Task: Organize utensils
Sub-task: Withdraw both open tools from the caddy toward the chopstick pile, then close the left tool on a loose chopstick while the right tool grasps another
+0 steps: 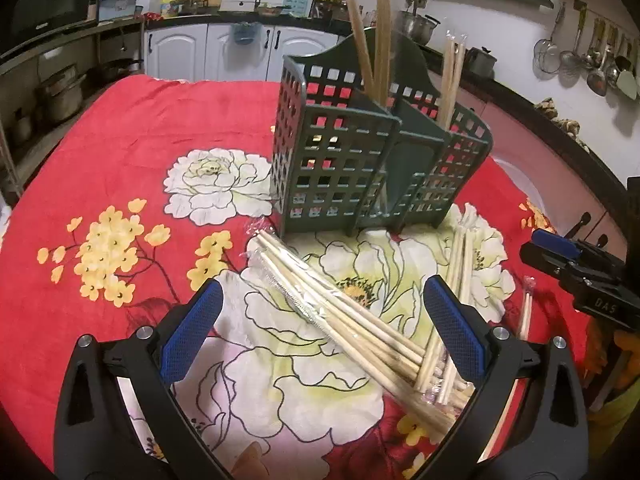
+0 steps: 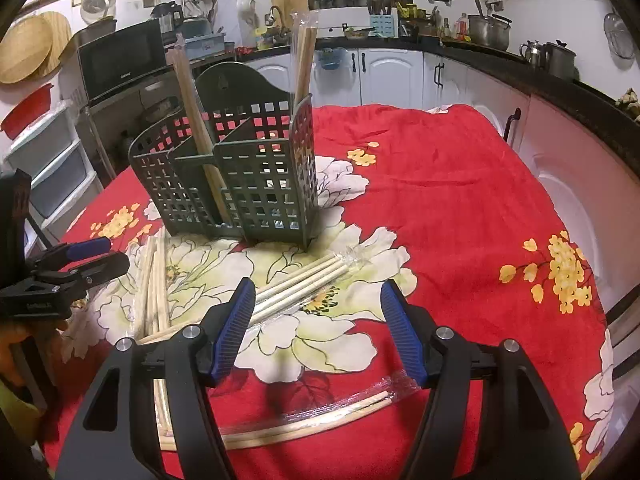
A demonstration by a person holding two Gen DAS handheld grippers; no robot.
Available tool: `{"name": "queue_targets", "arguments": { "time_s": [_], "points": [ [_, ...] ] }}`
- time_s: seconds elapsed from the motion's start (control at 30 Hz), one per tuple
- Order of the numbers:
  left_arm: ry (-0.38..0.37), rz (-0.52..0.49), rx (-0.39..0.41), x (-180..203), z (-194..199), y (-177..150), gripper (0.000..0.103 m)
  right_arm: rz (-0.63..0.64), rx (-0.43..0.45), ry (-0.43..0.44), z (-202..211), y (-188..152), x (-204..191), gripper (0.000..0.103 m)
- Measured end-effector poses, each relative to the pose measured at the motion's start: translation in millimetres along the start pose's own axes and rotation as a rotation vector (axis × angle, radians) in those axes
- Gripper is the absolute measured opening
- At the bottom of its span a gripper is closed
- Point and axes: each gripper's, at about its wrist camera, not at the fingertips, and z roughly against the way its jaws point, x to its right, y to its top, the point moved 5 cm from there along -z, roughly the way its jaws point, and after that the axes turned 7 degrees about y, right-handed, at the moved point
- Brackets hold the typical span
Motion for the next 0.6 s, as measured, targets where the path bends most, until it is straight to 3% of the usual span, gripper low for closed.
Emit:
{"name": "queue_targets", "arguments": {
  "time_s": [0.6],
  "points": [
    [-0.005, 0.057, -0.05, -22, -18, -3, 0.092, -0.08, -0.091, 0.005, -33, 1, 29, 0.062]
  ]
}}
